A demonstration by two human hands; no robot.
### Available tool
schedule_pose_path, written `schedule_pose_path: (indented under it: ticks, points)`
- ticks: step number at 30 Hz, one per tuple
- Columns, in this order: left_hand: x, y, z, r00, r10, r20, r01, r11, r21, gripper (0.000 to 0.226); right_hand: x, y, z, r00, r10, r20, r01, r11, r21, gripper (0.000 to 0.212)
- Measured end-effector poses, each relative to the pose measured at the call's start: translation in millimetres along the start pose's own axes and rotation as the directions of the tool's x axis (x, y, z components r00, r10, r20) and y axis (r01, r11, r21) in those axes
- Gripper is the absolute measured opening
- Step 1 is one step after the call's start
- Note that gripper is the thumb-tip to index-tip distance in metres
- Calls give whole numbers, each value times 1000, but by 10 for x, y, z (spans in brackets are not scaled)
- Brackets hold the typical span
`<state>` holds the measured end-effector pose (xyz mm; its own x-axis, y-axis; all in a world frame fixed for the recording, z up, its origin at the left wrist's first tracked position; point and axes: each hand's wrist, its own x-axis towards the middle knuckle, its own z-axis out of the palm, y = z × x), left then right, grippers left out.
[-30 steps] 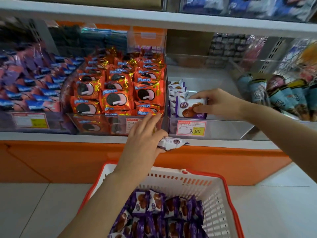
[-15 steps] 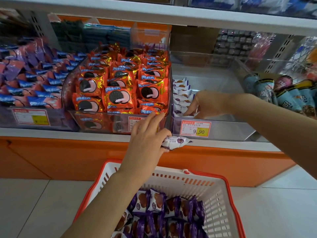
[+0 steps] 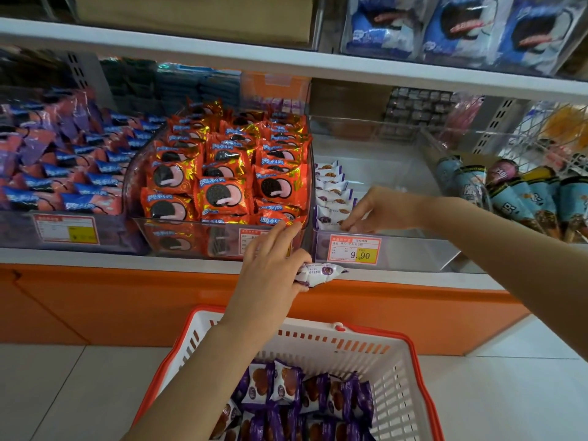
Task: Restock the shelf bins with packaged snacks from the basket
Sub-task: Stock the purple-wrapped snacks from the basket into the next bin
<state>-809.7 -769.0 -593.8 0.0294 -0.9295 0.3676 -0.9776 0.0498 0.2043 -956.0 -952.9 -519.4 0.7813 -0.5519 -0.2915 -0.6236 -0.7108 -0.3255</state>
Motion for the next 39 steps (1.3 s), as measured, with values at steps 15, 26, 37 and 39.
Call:
schedule_pose_path:
  ticks: [15, 26, 37, 39]
  points:
    - [-2, 58, -170, 992, -126, -17, 113, 935, -336, 38, 17, -72, 54, 997, 66, -48, -66, 998, -6, 24]
    - [293, 314, -508, 973, -217, -77, 123, 775, -619, 29, -821, -532, 119, 902, -2, -432, 267, 789, 554, 42]
    - [996, -292, -380, 966, 250, 59, -257, 926, 275, 45, 2, 488, -137, 736, 457, -500, -24, 755, 655, 40]
    - [1005, -354, -268, 959, 278, 46, -280, 915, 292, 47, 213, 711, -155, 716, 511, -475, -134, 769, 625, 50]
